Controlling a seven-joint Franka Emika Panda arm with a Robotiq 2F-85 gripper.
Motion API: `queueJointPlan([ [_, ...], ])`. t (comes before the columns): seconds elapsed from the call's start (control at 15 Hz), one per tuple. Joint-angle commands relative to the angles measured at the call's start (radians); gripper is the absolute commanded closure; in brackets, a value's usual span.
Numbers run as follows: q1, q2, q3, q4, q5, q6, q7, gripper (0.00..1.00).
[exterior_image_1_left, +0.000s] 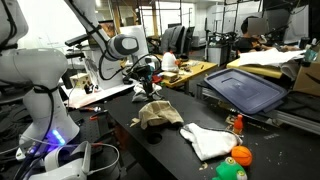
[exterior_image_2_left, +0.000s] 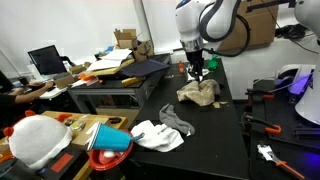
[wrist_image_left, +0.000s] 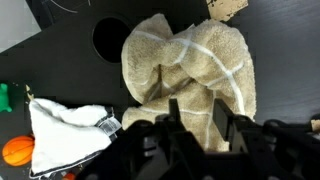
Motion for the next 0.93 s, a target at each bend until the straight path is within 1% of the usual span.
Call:
queueJointPlan([
  [0.0, 0.006, -0.046, -0.047, 0.011, -0.022, 0.014, -0.030, 0.27],
  [0.2, -0.015, -0.056, -0.072, 0.034, -0.027, 0.022, -0.075, 0.04],
  [0.27, -0.020, -0.059, -0.081, 0.042, -0.026, 0.022, -0.099, 0.01],
  [0.33, -0.030, -0.085, -0.092, 0.050, -0.033, 0.028, -0.149, 0.00],
  [0.4, -0.215, -0.040, 0.089, 0.054, 0.060, 0.055, -0.261, 0.00],
  [0.47, -0.260, -0.066, 0.118, 0.061, 0.056, 0.062, -0.338, 0.00],
  [0.53, -0.170, -0.128, 0.006, 0.067, -0.018, 0.052, -0.361, 0.00],
  [0.6, -0.210, -0.131, 0.037, 0.072, -0.020, 0.049, -0.430, 0.00],
  [0.67, -0.396, -0.119, 0.221, 0.074, 0.030, 0.048, -0.525, 0.00],
  [0.73, -0.440, -0.141, 0.261, 0.074, 0.030, 0.031, -0.585, 0.00],
  [0.8, -0.318, -0.165, 0.133, 0.076, 0.028, 0.015, -0.647, 0.00],
  [0.87, -0.343, -0.171, 0.155, 0.078, 0.048, 0.004, -0.721, 0.00],
])
